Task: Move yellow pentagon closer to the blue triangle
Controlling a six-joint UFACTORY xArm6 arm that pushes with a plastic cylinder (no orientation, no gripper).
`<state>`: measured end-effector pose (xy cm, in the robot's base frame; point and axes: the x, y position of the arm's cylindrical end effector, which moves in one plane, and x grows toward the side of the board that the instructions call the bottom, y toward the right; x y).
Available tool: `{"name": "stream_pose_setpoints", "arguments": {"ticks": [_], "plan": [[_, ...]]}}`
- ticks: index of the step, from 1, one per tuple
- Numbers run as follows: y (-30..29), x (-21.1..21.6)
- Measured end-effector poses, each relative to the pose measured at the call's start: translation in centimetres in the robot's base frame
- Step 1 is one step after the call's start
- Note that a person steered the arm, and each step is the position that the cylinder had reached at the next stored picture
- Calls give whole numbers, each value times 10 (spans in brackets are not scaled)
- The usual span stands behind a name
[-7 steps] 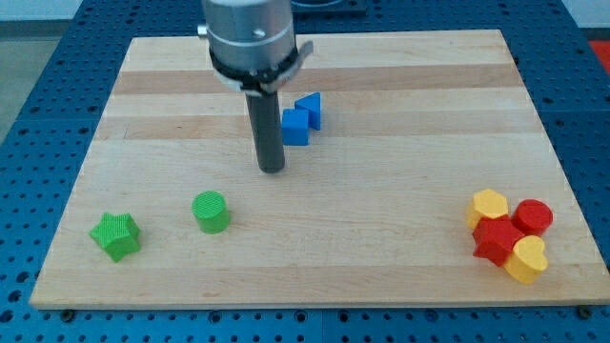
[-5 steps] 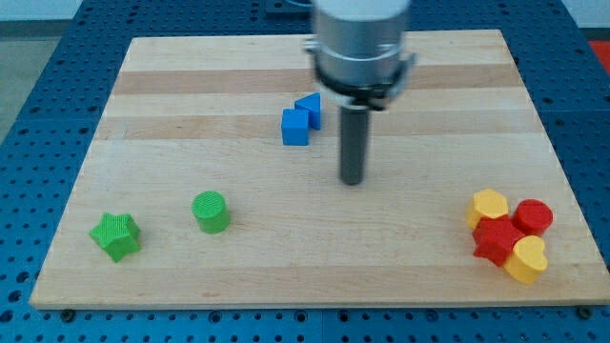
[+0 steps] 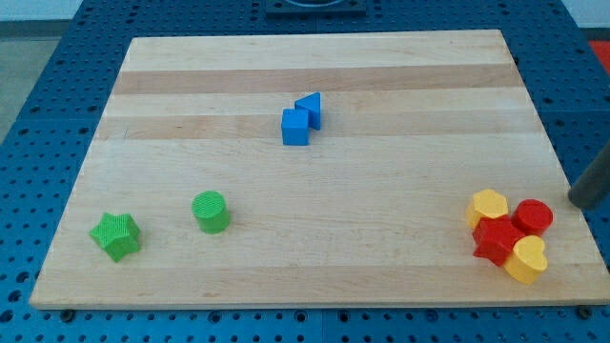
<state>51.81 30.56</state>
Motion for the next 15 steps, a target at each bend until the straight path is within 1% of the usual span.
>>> {"name": "stream_pose_setpoints", "arguments": {"ticks": [3, 4, 8, 11, 15], "plan": [[1, 83], [-10, 98], [-69, 85], [-121, 85], [-209, 84]]}}
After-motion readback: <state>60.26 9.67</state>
